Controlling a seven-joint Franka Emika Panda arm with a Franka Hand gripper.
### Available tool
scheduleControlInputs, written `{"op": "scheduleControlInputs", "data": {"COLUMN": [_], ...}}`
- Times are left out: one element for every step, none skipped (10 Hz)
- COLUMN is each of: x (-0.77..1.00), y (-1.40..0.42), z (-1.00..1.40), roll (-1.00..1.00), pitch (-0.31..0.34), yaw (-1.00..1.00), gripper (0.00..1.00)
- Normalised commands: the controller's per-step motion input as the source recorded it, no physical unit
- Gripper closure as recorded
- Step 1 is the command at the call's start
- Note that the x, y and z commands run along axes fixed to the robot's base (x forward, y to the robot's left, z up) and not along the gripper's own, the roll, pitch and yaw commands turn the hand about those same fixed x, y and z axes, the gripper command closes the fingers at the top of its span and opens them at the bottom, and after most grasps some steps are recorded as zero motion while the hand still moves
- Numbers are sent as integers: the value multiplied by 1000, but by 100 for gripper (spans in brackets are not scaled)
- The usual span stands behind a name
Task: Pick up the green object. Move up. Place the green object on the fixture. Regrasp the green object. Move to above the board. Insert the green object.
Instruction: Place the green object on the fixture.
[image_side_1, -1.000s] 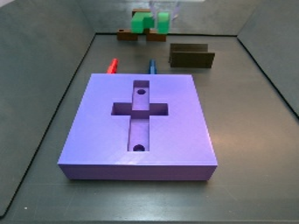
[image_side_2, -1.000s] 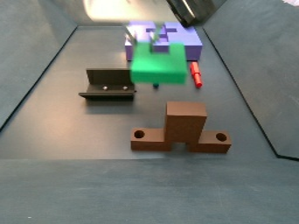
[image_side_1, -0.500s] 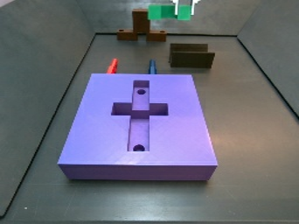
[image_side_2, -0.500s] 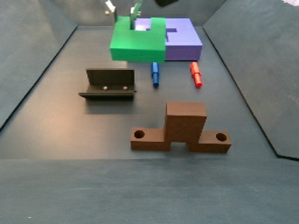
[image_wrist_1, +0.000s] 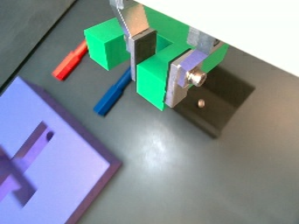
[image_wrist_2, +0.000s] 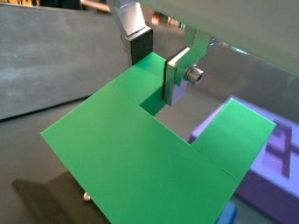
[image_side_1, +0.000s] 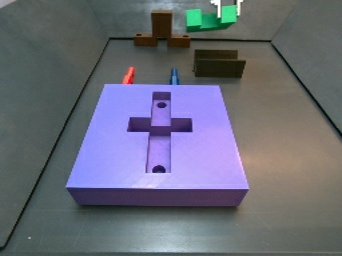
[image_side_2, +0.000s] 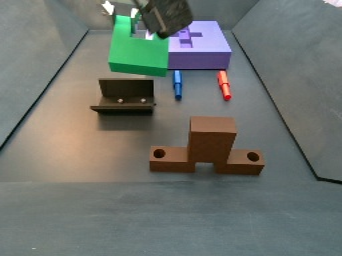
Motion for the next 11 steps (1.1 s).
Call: {"op": "scheduleControlInputs", "data": {"x": [874,891,826,843,789,746,623,540,517,260,274], "y": [0,23,63,0,6,40,14,69,169,186,111], "z": [-240,-317,-457,-497,-477,-303,-217,-197,-26,143,0], "roll": [-794,-731,-586,-383,-237,-140,180,0,-71,-377,-360], "pitch": [80,0,23,180,306,434,677,471,266,123,-203], "yaw": [-80,-157,-177,-231,-237,-209,-157,-86,0,114,86], "gripper": [100,100,100,100,100,100,100,100,100,100,100]}}
